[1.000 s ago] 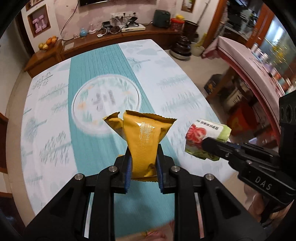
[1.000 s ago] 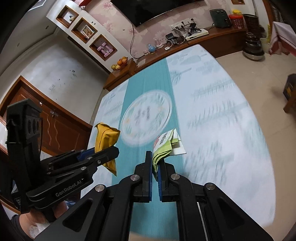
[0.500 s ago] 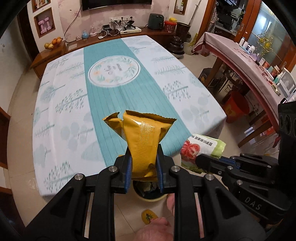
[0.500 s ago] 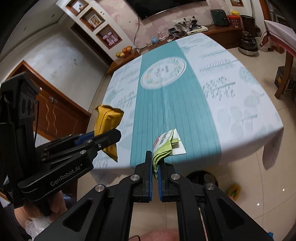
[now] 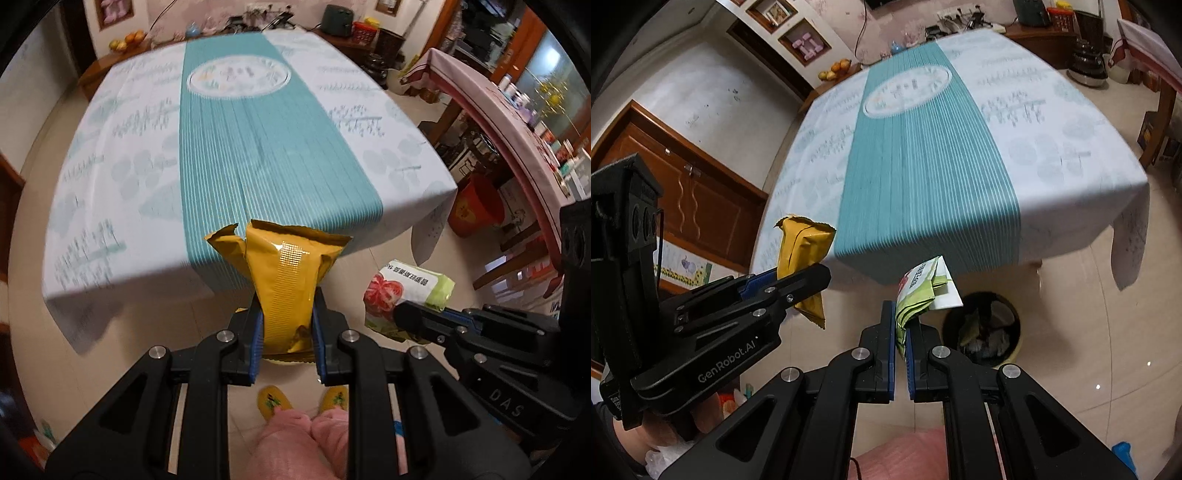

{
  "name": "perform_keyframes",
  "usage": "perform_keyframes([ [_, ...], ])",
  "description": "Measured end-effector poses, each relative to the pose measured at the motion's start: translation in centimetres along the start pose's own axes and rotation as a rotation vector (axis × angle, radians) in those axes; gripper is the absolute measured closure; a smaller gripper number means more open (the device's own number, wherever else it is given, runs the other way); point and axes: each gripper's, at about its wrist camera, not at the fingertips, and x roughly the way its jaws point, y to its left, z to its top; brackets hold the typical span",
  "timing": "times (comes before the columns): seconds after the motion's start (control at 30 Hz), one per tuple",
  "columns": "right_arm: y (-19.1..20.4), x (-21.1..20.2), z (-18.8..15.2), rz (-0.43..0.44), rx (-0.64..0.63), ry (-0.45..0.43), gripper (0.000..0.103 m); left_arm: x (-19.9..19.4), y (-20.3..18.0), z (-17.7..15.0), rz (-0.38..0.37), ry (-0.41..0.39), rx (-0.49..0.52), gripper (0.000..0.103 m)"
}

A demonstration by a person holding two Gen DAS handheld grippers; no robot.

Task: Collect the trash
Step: 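Carry the snack bag and wrapper with both tools over the black bin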

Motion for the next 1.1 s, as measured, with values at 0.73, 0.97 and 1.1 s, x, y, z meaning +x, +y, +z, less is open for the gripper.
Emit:
perform_keyframes([
  [0.73, -12.6, 17.6, -5.8, 0.008, 0.045, 0.168, 0.098, 18.8, 0.8, -9.8, 0.074, 0.109, -0.204, 0.084],
  [0.97, -15.6, 24.2, -7.2, -0.004, 0.085, 0.208, 0.098, 25.1, 1.8, -11.7, 0.064, 0.123, -0.235, 0.084],
  [1.1, -17.1, 27.6, -7.7, -0.02, 0.09, 0.215, 0.098, 29.0, 2.2, -12.6, 0.057, 0.149, -0.233, 0.084],
])
